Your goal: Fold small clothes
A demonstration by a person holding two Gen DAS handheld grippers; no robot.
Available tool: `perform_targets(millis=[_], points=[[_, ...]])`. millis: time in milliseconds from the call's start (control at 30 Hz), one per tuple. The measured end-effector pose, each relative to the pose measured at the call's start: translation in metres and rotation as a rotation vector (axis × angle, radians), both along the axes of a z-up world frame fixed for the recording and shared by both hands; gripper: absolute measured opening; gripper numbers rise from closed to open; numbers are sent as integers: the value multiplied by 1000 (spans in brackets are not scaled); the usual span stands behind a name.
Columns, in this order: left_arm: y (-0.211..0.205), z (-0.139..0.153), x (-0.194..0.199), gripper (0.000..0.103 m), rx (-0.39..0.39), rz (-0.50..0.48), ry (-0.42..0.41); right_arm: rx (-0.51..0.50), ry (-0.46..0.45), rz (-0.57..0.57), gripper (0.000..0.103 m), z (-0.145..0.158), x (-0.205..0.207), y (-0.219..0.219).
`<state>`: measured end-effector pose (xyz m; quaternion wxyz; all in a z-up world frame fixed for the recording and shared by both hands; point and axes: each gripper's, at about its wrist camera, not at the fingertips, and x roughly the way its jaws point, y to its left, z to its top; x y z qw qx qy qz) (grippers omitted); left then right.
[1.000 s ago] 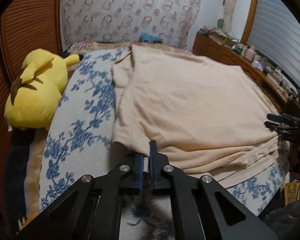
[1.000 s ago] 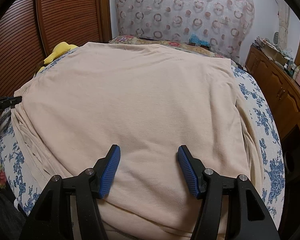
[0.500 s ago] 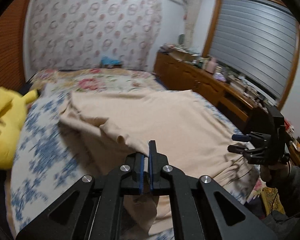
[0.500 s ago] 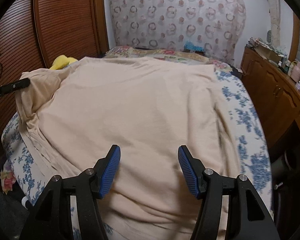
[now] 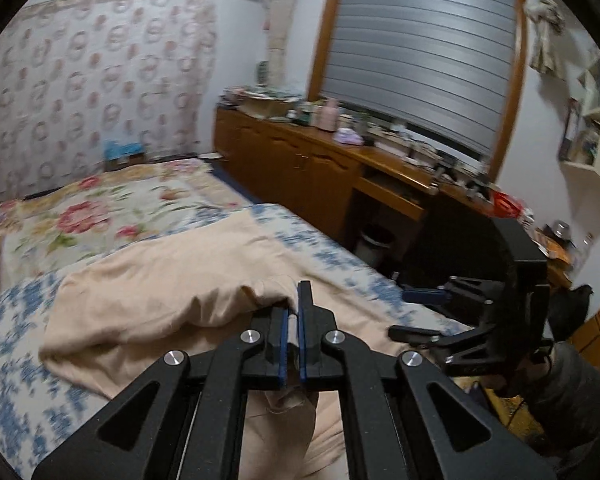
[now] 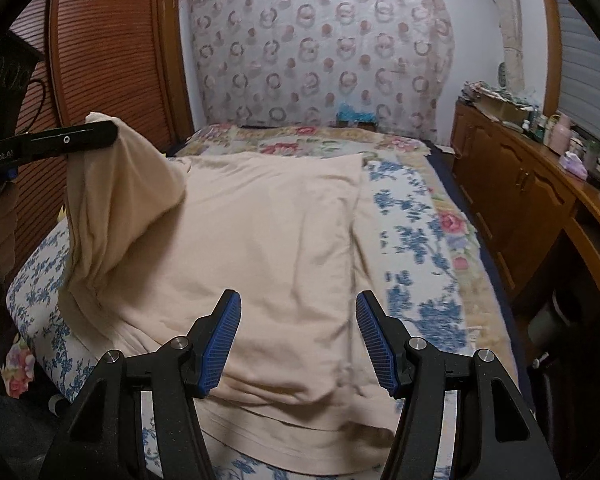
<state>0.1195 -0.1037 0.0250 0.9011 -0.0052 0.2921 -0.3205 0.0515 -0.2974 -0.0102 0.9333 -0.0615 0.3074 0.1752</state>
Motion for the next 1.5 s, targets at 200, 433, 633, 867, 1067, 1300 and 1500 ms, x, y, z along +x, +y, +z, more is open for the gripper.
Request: perform_targets(millis=[200,433,633,867,1067,1300,1500], points=[[-41,3,-7,4,30,-95,23,25,-20,-33,62,-1,-13,-6],[-38,-15,1,41,68,-68,61,35,2,-39,62,-10,-12,0],[-4,-16,-1,63,53,14,41,33,20,-8,62,-13,-5,16],[43,-26,-4,70,54,129,30,-3,57,70,62,-18,14,40],[78,-40,-9,71,67,227,36,-50,123,144,62,-38,34,56],[101,-56,-11,71,53,286,63,-119,161,178,21,-46,49,69],[113,-55,-12,71,26,292,69,-92,31,169,8,-22,31,67]])
